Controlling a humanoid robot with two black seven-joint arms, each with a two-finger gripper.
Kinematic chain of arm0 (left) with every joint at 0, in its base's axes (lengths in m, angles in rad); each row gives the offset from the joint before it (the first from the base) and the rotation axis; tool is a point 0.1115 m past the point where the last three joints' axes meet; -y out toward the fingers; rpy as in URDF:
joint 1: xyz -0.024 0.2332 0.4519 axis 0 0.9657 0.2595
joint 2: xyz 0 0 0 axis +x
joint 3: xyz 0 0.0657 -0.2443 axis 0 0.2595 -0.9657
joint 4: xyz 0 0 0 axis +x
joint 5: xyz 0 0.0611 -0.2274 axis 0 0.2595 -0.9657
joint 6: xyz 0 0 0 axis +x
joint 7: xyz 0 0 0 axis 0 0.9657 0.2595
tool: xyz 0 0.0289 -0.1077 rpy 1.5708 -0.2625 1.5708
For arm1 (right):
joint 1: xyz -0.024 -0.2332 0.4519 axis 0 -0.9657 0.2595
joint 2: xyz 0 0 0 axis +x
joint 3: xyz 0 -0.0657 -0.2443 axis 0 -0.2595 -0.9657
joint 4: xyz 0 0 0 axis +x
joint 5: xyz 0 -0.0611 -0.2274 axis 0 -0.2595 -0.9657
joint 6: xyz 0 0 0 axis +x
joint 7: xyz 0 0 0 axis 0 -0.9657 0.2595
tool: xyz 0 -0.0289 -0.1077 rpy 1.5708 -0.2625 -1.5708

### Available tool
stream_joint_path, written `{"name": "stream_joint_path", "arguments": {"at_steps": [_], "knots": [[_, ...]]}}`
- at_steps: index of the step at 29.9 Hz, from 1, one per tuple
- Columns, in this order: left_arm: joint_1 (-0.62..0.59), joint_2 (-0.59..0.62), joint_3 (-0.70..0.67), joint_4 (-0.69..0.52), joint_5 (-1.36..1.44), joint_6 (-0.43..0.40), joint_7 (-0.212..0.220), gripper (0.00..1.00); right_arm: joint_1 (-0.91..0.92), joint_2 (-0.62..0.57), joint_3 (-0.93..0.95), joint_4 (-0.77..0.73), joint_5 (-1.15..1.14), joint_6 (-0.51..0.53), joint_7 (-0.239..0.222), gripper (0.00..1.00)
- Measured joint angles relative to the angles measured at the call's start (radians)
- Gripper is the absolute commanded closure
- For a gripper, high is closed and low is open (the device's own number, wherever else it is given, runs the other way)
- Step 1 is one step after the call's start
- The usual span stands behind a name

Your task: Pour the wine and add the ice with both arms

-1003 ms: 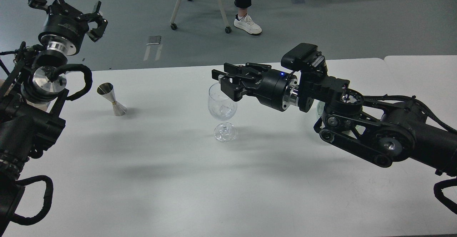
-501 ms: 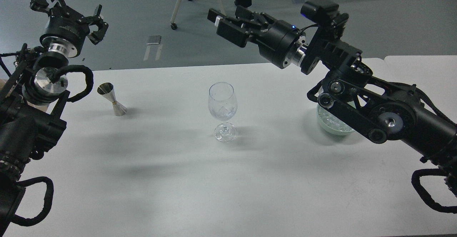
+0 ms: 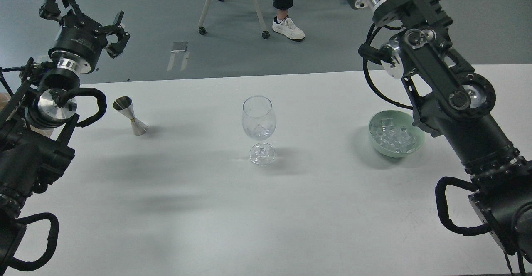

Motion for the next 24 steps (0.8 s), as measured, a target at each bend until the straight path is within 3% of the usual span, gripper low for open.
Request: {"name": "stream_joint_path", "arguments": {"at_steps": [7,12,24], "knots": [[0.001,0.000,-0.004,0.000,0.000,-0.003,-0.001,0.02,0.114,0.000,0.047,-0.335,0.349,-0.001,0.010,0.00],[0.001,-0.001,-0.014,0.000,-0.002,-0.004,-0.001,0.02,0.157,0.000,0.045,-0.509,0.420,-0.001,0.025,0.00],[-0.007,0.003,0.002,0.001,0.015,0.003,-0.007,0.02,0.080,0.000,0.044,-0.511,0.425,0.009,0.029,0.00]]}}
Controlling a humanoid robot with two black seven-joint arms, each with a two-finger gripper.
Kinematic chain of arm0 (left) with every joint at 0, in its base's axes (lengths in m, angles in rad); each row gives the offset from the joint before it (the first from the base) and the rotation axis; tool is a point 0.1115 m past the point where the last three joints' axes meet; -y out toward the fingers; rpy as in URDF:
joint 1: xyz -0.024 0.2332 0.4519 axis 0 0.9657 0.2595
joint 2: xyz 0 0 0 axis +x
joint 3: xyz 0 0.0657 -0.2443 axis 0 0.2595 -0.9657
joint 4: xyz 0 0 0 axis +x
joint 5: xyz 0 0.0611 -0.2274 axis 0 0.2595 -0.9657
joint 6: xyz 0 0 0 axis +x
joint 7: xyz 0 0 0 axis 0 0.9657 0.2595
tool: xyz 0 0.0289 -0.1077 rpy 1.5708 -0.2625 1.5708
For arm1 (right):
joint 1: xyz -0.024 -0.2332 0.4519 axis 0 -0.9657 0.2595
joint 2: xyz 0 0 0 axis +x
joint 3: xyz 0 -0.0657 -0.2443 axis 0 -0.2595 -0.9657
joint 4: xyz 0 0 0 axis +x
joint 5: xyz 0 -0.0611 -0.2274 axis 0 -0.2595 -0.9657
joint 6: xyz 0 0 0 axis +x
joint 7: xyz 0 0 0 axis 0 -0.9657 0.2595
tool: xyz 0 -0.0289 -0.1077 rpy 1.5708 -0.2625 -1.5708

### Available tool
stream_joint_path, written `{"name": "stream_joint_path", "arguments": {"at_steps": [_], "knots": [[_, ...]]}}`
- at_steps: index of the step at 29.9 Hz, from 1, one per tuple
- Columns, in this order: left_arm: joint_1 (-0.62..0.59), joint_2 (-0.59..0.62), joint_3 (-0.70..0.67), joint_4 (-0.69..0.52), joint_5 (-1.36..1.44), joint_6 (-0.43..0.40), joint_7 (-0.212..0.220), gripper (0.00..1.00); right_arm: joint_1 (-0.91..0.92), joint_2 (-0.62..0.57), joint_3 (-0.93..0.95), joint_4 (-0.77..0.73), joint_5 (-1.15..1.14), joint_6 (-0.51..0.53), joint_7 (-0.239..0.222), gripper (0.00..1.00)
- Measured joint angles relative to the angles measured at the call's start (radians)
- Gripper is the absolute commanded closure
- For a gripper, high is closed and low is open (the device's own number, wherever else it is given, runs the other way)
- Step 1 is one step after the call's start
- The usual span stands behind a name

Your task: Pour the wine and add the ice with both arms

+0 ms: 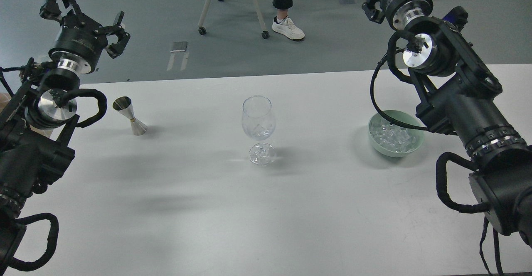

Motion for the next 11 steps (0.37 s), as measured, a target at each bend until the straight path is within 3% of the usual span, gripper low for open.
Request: {"name": "stream_joint_path", "arguments": {"at_steps": [11], "knots": [[-0.023,0.005,0.028,0.004,0.086,0.050,-0.005,0.03,-0.019,0.000,-0.005,0.004,0.000,0.043,-0.001,0.00]]}}
